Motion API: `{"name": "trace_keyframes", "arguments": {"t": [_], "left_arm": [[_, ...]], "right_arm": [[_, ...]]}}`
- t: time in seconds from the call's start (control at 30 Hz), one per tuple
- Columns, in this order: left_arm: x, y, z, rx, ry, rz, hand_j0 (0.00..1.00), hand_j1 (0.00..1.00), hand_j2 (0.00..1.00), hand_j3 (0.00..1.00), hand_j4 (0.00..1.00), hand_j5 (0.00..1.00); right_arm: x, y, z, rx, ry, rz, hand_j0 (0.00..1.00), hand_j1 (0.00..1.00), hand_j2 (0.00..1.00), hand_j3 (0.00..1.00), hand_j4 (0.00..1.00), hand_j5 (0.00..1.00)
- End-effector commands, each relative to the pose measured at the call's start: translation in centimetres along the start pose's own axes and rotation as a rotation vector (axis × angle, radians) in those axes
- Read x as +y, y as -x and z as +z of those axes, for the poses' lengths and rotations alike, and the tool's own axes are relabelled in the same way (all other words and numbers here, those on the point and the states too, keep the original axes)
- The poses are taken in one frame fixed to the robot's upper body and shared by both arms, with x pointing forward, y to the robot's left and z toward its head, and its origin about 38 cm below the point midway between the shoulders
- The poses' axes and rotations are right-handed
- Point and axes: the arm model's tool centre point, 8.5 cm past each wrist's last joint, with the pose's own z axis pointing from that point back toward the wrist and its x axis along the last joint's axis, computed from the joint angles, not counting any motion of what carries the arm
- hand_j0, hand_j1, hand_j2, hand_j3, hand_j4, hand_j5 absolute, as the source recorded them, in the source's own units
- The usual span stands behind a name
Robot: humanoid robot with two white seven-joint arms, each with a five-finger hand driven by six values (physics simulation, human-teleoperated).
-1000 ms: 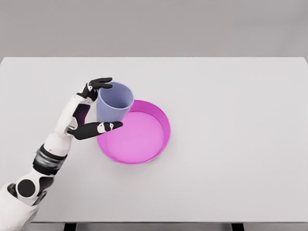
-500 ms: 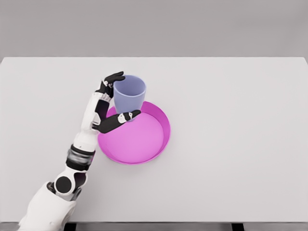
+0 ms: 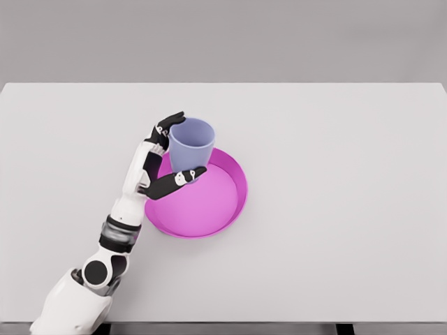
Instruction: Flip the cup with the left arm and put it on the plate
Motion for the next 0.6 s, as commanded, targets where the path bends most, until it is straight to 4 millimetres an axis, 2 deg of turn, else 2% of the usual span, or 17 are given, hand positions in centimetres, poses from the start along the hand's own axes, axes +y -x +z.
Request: {"name": "trace_keyframes", "arguments": {"t": [0.0, 0.37, 0.57], "left_arm": [[0.04, -0.34, -0.12, -0.010, 0.002, 0.000, 0.79, 0.79, 0.79, 0.79, 0.79, 0.79], [-0.13, -1.08, -0.48, -0.034, 0.001, 0.011, 0.96, 0.96, 0.96, 0.96, 0.96, 0.96], [-0.11, -1.14, -0.44, -0.035, 0.000, 0.013, 0.97, 0.97, 0.97, 0.97, 0.97, 0.97]], "right_arm": [[-0.01, 0.01, 0.00, 0.000, 0.000, 0.000, 1.00, 1.00, 1.00, 1.00, 1.00, 1.00], [-0.01, 0.01, 0.00, 0.000, 0.000, 0.000, 1.00, 1.00, 1.00, 1.00, 1.00, 1.00], [-0.01, 0.01, 0.00, 0.000, 0.000, 0.000, 1.00, 1.00, 1.00, 1.00, 1.00, 1.00]]}}
